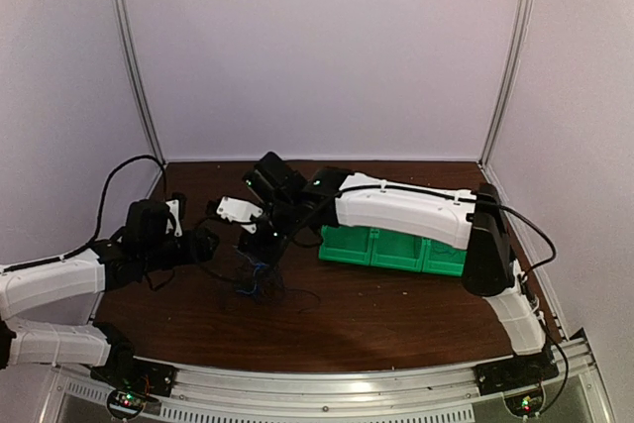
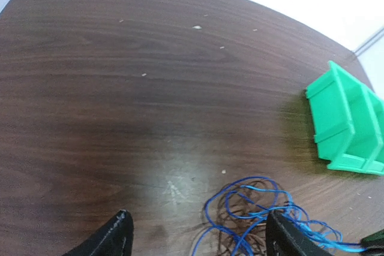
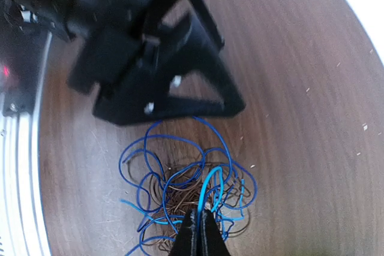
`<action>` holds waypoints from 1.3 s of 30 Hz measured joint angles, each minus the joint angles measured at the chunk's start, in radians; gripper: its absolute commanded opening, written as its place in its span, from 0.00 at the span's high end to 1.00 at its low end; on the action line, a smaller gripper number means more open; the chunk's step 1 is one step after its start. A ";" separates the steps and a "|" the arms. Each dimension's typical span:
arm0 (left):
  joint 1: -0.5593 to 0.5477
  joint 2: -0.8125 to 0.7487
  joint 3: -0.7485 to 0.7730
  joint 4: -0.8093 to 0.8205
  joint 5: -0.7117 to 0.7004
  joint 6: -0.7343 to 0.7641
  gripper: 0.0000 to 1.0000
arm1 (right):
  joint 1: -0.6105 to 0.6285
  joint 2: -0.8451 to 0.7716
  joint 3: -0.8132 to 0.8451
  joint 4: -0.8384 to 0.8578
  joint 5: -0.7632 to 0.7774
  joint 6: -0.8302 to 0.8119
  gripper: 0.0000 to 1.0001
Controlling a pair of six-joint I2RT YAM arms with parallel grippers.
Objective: Untangle the cables
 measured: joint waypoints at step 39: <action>-0.001 -0.125 -0.082 0.542 0.458 0.281 0.70 | 0.000 -0.197 0.000 0.054 -0.065 -0.005 1.00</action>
